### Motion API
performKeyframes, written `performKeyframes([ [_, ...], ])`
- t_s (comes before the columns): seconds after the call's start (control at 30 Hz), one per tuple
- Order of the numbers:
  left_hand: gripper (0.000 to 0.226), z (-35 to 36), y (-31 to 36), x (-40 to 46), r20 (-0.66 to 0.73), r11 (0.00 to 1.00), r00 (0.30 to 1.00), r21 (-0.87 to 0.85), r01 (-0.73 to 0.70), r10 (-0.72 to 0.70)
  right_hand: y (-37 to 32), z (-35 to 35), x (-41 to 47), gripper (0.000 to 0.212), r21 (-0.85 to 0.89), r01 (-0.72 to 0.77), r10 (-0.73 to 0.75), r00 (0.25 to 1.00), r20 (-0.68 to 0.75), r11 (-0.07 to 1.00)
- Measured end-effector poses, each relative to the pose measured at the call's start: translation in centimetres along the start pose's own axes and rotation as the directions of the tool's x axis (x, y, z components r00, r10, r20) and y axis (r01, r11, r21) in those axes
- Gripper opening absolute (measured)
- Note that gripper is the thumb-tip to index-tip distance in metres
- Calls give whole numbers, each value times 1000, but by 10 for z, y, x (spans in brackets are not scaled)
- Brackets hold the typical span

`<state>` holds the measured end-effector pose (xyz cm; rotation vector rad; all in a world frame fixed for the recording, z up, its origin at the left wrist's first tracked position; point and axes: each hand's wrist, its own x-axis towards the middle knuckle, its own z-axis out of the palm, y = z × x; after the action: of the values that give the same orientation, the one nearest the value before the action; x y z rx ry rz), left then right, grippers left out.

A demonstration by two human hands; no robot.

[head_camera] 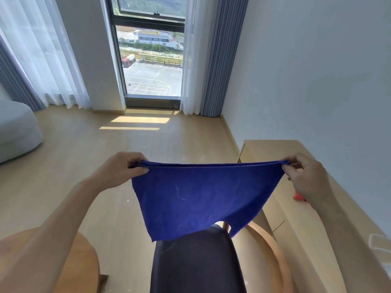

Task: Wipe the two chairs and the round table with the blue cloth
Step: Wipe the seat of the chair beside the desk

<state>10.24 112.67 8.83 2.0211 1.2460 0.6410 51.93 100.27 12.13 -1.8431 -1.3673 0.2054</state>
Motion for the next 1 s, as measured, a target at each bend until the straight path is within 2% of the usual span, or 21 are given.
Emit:
performKeyframes([
  [0.1,28,-3,2,-2,-5,969,999,243,-44,47,8,3,-4,11,-62,-29,30,999,13,998],
  [0.23,26,-5,4,-3,15,926,998,371,-67,66,11,9,-10,16,37,-103,102,994,38,994],
  [0.37,24,-6,7,-2,41,922,999,385,-46,33,9,13,-10,19,103,-161,155,986,63,982],
  [0.5,24,-3,6,2,35,959,997,279,54,-67,9,16,-10,19,156,-216,201,974,104,964],
  [0.63,24,0,12,6,5,950,1000,313,-6,5,5,16,-6,15,139,-247,232,966,115,959],
  [0.7,22,1,15,10,34,935,997,346,-82,74,0,17,-4,12,90,-210,199,973,116,974],
  [0.83,18,10,35,24,117,899,968,360,-248,220,-22,32,4,8,-154,0,23,989,147,988],
  [0.93,18,34,64,36,260,867,924,346,-359,280,-49,57,7,21,-156,143,-92,952,292,977],
  [1.0,18,54,82,41,320,856,894,311,-413,315,-68,75,5,27,-78,238,-190,901,390,968],
])
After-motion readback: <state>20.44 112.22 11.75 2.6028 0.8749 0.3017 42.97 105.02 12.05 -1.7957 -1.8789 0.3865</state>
